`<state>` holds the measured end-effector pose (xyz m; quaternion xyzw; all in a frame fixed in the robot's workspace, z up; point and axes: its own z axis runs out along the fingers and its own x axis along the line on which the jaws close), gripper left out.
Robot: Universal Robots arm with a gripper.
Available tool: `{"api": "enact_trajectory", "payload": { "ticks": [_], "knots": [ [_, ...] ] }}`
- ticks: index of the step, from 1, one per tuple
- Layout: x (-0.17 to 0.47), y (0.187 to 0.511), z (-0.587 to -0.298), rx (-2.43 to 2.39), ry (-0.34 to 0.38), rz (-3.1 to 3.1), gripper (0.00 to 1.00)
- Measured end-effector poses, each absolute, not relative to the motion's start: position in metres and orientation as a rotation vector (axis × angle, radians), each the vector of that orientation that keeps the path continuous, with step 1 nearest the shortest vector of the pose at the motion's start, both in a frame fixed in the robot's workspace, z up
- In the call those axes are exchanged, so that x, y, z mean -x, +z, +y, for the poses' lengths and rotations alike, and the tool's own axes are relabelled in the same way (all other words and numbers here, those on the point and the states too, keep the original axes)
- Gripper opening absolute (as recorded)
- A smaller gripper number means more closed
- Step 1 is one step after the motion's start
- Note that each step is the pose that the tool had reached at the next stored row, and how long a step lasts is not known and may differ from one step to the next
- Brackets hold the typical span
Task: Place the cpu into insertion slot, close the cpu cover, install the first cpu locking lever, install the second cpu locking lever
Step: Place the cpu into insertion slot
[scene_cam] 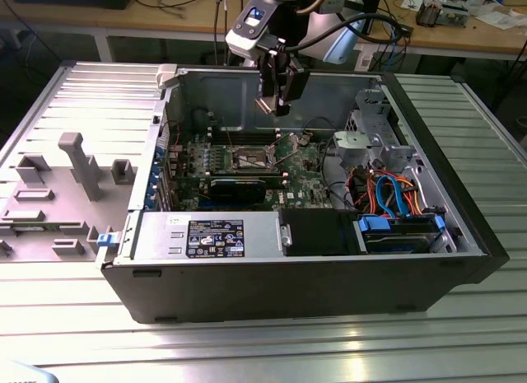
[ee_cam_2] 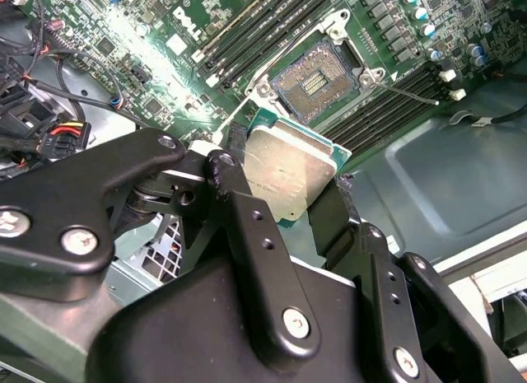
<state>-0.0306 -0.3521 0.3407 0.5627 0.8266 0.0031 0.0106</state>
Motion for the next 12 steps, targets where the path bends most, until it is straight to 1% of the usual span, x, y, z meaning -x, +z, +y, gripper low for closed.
{"api": "enact_trajectory", "payload": {
  "ticks": [12],
  "knots": [
    [0.0306, 0.3406, -0.3521, -1.776, 0.009, 2.565, 0.55]
  ]
}}
